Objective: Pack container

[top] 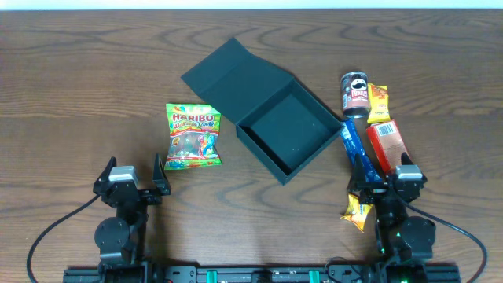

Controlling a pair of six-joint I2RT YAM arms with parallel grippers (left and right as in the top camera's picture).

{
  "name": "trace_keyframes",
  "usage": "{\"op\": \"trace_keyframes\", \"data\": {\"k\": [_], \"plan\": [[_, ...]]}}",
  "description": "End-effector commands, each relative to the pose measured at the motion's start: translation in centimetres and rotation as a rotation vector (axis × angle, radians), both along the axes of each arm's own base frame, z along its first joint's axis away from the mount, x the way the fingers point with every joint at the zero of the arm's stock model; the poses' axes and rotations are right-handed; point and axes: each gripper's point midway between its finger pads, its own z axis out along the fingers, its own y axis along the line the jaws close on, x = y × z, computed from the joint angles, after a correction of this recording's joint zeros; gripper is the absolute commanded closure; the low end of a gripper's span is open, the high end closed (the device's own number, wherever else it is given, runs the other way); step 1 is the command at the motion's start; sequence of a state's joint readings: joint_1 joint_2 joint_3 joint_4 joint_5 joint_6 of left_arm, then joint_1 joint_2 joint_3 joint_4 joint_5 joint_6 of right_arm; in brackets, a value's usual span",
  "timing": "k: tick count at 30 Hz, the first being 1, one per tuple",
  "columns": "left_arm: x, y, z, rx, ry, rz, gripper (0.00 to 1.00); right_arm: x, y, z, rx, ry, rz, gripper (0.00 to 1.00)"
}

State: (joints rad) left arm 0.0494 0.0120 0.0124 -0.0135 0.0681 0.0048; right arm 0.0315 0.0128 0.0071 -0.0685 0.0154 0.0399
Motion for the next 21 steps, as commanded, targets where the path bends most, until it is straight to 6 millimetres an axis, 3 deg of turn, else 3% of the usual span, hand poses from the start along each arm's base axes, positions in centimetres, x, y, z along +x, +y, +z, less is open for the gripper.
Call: {"op": "trace_keyframes", "data": {"k": [1,9,15,21], "plan": [[-0.2,-0.1,-1.7,0.012,0.061,-0.007,0.05,0.0,-0.2,-0.2,-0.012,0.006,-0.008,0.01],[-0.1,-2.0,-0.6,-0.096,0.018,-0.105,0.04,0.0,-0.2,-0.2,-0.012,0.006,-0.008,0.01],[-0.3,-2.1,0.8,-0.162,0.005,-0.104,0.05,0.0,-0.2,-0.2,-0.012,0.006,-0.008,0.01],[-0.9,-1.9,6.6,-0.154,-0.063,-0.099,0.04,0.0,-0.2,-0.2,-0.012,0.006,-0.008,0.01]]}}
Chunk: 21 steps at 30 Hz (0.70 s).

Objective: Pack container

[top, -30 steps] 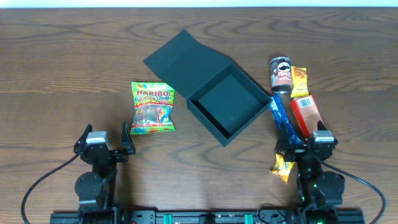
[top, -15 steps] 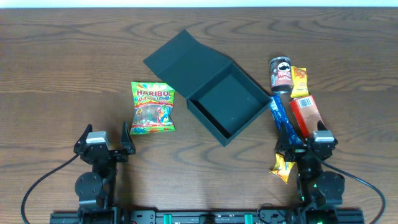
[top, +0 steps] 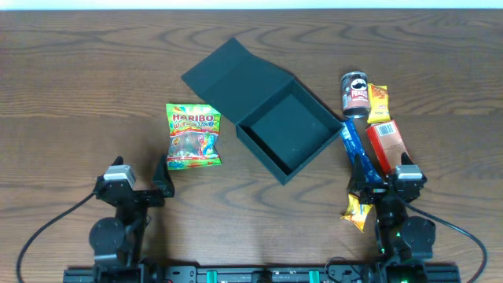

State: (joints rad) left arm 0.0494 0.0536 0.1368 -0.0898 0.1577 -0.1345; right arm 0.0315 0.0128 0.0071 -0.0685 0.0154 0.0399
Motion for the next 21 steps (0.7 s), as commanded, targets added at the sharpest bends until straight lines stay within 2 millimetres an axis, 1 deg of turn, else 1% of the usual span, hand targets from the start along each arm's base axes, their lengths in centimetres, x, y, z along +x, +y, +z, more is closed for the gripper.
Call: {"op": "trace_keyframes", "data": {"k": [1,5,9,12,14,16,18,19,20,21], "plan": [[-0.3,-0.4,4.7,-0.009,-0.066,-0.019,0.05,0.0,-0.2,-0.2,-0.012,0.006,-0.008,0.01],[0.4,-0.5,9.8,-0.011,-0.048,-0.028,0.05,0.0,-0.2,-0.2,-0.012,0.006,-0.008,0.01],[1.9,-0.9,14.6,-0.017,0.013,-0.054,0.05,0.0,-0.2,-0.2,-0.012,0.006,-0.008,0.01],[3.3,-0.9,17.1,-0.022,0.081,-0.054,0.05,0.0,-0.2,-0.2,-0.012,0.006,-0.008,0.01],[4.3,-1.0,18.1,-0.030,0.151,-0.068,0.05,0.0,-0.2,-0.2,-0.012,0.006,-0.008,0.01],[5.0,-1.1,18.5,-0.046,0.260,-0.072,0.05,0.0,-0.2,-0.2,-0.012,0.006,-0.008,0.01],[5.2,-1.1,17.9,-0.059,0.367,-0.068,0.05,0.0,-0.2,-0.2,-0.012,0.006,-0.008,0.01],[5.2,-1.1,17.3,-0.064,0.424,-0.068,0.04,0.0,-0.2,-0.2,-0.012,0.006,-0.008,0.01],[5.1,-1.2,16.0,-0.076,0.507,-0.071,0.04,0.0,-0.2,-0.2,-0.012,0.006,-0.008,0.01],[4.8,-1.6,14.2,-0.102,0.602,-0.079,0.05,0.0,-0.2,-0.2,-0.012,0.006,-0.008,0.01]]}}
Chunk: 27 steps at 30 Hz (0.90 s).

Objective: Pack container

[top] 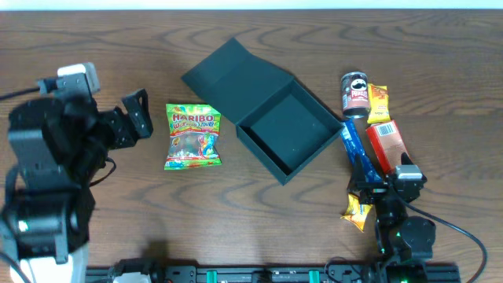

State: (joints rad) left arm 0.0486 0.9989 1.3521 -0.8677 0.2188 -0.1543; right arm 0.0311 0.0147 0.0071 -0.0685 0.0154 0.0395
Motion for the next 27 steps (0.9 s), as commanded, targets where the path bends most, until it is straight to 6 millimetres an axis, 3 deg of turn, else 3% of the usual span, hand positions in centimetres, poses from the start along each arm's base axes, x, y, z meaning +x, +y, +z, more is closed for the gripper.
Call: {"op": "trace_keyframes", "data": {"k": [1,4,6,12,18,20,23,27], "plan": [[-0.3,-1.0,-2.1,-0.057,0.141,-0.026,0.05,0.0,-0.2,-0.1,-0.011,0.004,-0.008,0.01],[-1.4,-1.8,-7.1,-0.084,0.389,-0.043,0.05,0.0,-0.2,-0.1,-0.011,0.004,-0.008,0.01],[-1.2,-1.8,-9.0,-0.087,0.478,-0.042,0.05,0.0,-0.2,-0.1,-0.011,0.004,-0.008,0.01],[-0.1,-1.8,-12.6,-0.081,0.619,-0.047,0.05,0.0,-0.2,-0.1,-0.011,0.004,-0.008,0.01],[-0.1,-5.7,-16.1,0.050,0.734,-0.304,0.05,0.0,-0.2,-0.1,-0.011,0.004,-0.008,0.01],[0.7,-7.1,-17.0,0.087,0.723,-0.376,0.05,0.0,-0.2,-0.1,-0.011,0.004,-0.008,0.01],[3.6,-8.4,-18.3,0.108,0.667,-0.400,0.05,0.0,-0.2,-0.1,-0.011,0.004,-0.008,0.01],[5.1,-7.3,-20.8,0.174,0.705,-0.352,0.05,0.0,-0.2,-0.1,-0.011,0.004,-0.008,0.01]]}}
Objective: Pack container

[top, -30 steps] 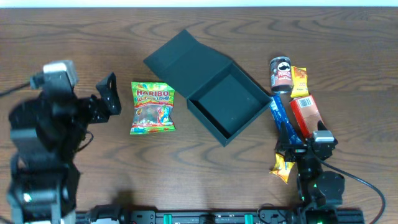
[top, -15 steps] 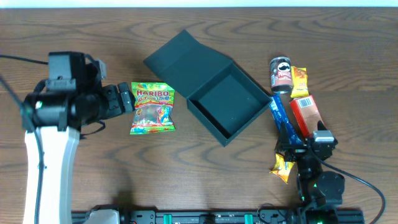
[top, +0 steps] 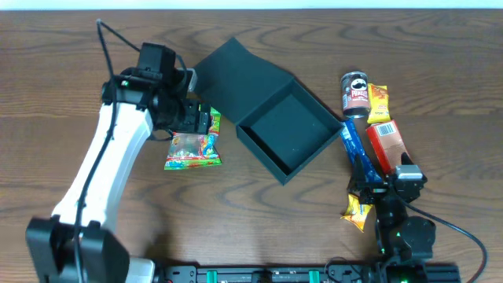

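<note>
A dark box (top: 259,155) stands open at mid-table, its lid (top: 236,75) folded back to the upper left. To its left a green Haribo bag (top: 192,149) lies flat. My left gripper (top: 203,119) is down over the bag's top edge, jaws apparently spread and covering that edge. My right gripper (top: 363,187) is parked low on the right, over the end of a blue packet (top: 354,145); its jaws are hard to make out. Right of the box are a small Pringles can (top: 355,94), a yellow packet (top: 380,97) and a red carton (top: 385,145).
A yellow wrapper (top: 357,210) lies beside the right arm's base. The white left arm (top: 102,173) stretches diagonally from the bottom left across the table's left side. The raised lid stands just right of the left gripper.
My left gripper has moved right from beside the Haribo bag's left edge to over its top edge. The bag, the box and the right arm have not moved.
Both arms were parked at the table's near edge. The left arm then shifted slightly at its base, later stood raised at the left with its gripper open beside the bag, and now reaches over the bag's top. No object has moved.
</note>
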Controlling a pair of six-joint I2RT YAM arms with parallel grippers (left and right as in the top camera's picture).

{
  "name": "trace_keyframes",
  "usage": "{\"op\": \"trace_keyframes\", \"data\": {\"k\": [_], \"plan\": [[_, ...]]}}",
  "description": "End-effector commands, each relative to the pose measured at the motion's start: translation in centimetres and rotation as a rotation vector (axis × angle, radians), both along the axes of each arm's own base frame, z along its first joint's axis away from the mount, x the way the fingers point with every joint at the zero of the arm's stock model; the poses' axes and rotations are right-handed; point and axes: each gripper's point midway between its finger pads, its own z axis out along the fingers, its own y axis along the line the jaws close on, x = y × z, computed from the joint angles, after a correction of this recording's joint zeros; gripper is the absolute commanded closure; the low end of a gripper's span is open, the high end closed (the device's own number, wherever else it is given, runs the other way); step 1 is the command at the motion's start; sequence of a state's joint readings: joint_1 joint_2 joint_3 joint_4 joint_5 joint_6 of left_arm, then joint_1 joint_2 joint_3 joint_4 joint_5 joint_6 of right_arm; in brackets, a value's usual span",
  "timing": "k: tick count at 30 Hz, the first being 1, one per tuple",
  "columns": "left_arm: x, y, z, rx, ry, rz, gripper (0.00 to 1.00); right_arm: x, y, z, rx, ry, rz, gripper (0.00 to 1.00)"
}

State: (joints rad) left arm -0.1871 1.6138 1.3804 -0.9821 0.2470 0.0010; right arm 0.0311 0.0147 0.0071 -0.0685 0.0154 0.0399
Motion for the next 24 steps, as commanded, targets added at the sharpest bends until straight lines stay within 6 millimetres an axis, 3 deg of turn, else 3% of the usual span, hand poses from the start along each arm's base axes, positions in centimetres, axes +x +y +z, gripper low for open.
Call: {"op": "trace_keyframes", "data": {"k": [1,4,13,20,24], "plan": [[0.3,1.6,-2.4,0.102,0.054,0.020,0.05,0.0,-0.2,-0.1,-0.012,0.004,-0.008,0.01],[-0.4,3.4,-4.6,0.214,0.142,0.100,0.05,0.0,-0.2,-0.1,-0.012,0.004,-0.008,0.01],[-0.2,2.3,-8.6,0.251,0.177,0.135,0.04,0.0,-0.2,-0.1,-0.012,0.004,-0.008,0.01],[-2.2,2.3,-12.2,0.252,0.208,0.137,0.05,0.0,-0.2,-0.1,-0.012,0.004,-0.008,0.01],[-2.4,2.1,-12.2,0.245,0.194,0.151,0.05,0.0,-0.2,-0.1,-0.012,0.004,-0.008,0.01]]}}
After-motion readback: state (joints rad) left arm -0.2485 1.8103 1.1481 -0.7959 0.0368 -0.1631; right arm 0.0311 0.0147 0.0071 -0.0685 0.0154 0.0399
